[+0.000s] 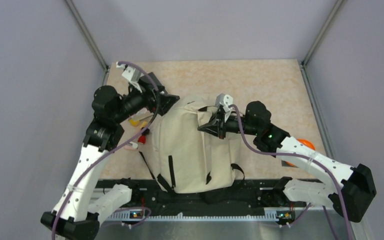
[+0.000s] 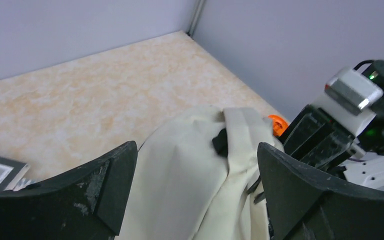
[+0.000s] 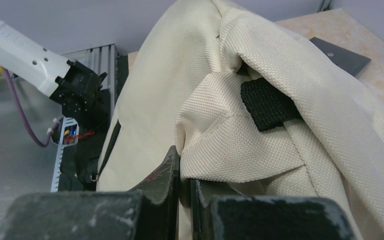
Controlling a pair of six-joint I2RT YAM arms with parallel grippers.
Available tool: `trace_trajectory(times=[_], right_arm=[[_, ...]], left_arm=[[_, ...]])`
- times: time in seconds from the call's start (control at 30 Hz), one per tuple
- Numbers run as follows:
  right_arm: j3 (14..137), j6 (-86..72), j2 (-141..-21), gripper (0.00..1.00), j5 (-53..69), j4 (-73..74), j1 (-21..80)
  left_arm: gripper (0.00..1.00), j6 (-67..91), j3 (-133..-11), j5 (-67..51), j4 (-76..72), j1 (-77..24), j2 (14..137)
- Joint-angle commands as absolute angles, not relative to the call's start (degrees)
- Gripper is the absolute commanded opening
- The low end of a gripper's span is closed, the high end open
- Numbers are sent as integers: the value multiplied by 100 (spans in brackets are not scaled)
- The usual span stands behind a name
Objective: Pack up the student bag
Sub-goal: Adjust the student bag at the center of the board.
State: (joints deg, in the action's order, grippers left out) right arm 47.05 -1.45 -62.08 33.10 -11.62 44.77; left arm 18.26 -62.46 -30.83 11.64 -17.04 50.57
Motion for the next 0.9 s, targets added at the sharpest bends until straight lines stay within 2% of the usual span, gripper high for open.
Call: trace_trajectory(times=[0.0,0.13,0.37,0.63,0.77,0.87], right_arm=[[4948,248,-6064,0,3493,-1006,4605],[4896,293,-6038,0,3450,-1027,4610],[4991,355,-6140,0,3522,-791,4610],[4992,387,-6117,0,3599,-597,4614],[4968,426,-6076,0,3512,-556,4618],[4944,441,-6059,0,3398,-547,4619]], left_arm=[[94,2256,-6867,-3646,1174,-1946,5910],[94,2377,-7161,-4020,1442,-2227,6565],[94,1862,-8186,-3880,2682,-2715,7669],[95,1939,-8705,-4535,2702,-3146,8354],[89,1855,-8789,-4933,2888,-3236,8471],[77,1855,-8792,-5204,2896,-3275,8390]])
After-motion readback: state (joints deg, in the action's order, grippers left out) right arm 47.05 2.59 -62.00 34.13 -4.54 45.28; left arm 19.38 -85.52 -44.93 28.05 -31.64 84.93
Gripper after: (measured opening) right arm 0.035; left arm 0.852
